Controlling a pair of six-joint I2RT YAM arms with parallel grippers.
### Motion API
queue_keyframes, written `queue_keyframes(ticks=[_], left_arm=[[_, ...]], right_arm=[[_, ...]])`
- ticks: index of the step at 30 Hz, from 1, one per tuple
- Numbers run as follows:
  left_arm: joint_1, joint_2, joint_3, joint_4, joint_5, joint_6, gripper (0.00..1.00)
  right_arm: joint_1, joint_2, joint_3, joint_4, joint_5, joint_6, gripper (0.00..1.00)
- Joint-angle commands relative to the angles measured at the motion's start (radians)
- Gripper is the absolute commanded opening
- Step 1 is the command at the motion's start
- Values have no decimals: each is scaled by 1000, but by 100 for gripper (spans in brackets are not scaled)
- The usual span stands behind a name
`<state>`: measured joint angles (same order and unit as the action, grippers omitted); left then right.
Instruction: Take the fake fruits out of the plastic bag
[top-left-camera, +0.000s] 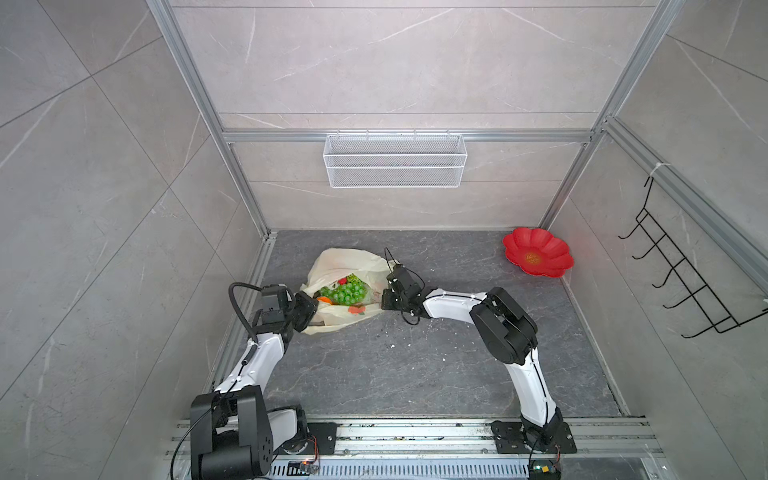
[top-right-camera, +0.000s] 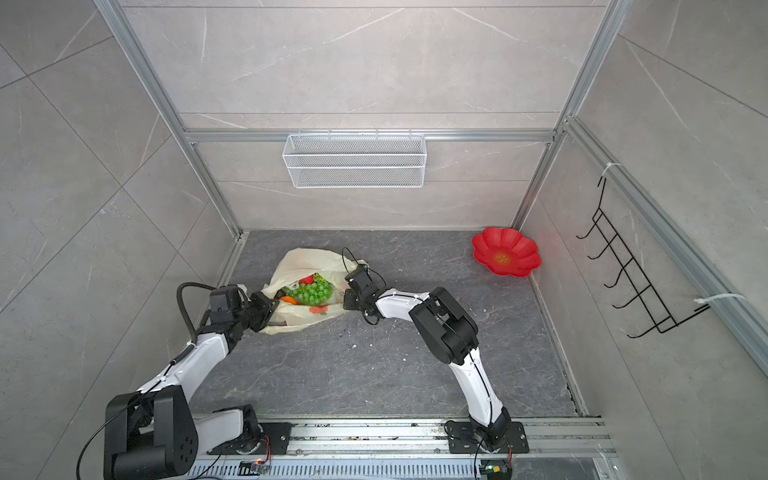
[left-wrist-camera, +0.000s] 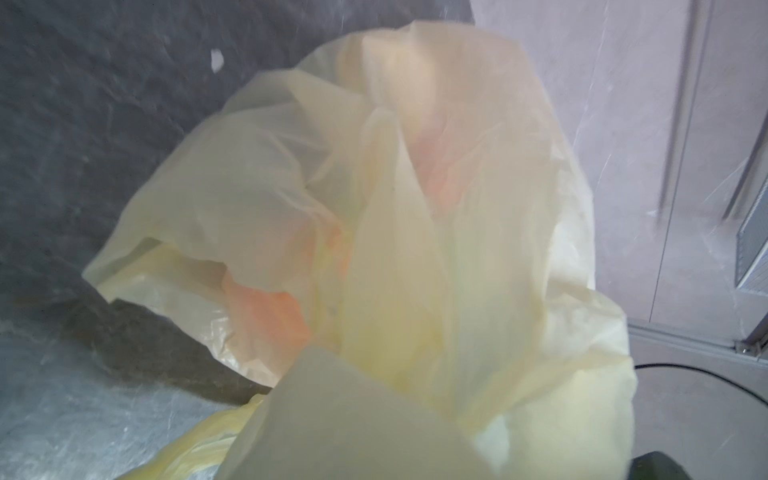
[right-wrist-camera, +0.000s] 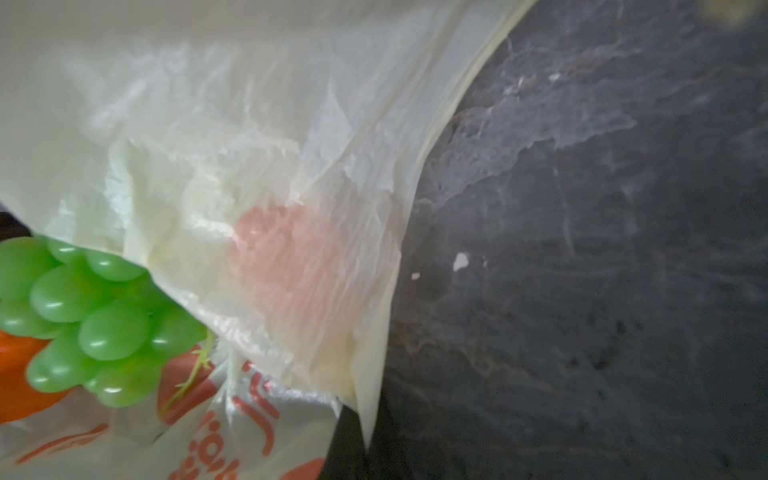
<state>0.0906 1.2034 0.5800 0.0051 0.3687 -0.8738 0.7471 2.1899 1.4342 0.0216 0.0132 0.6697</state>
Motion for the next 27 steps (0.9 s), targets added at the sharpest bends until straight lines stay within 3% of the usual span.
queue_keyframes(ticks=[1, 5, 8, 16, 22, 27], left_arm=[[-79, -29, 1, 31, 1, 103, 0], [-149, -58, -20, -36, -88, 163, 0], [-149, -88, -53, -58, -122, 172, 0], [-151, -165, -107, -63, -132, 206, 0], [-151, -251, -132, -117, -168, 222, 0], [-149, -332, -155, -166, -217, 242, 0]], right_arm=[[12, -59, -54, 36, -16, 27, 17], [14, -139, -105, -1, 25, 4, 44], [29, -211, -132, -37, 57, -41, 52], [141, -259, -43, -174, 198, -206, 53], [171, -125, 162, -282, 241, -267, 55], [186, 30, 371, -351, 183, -299, 56]])
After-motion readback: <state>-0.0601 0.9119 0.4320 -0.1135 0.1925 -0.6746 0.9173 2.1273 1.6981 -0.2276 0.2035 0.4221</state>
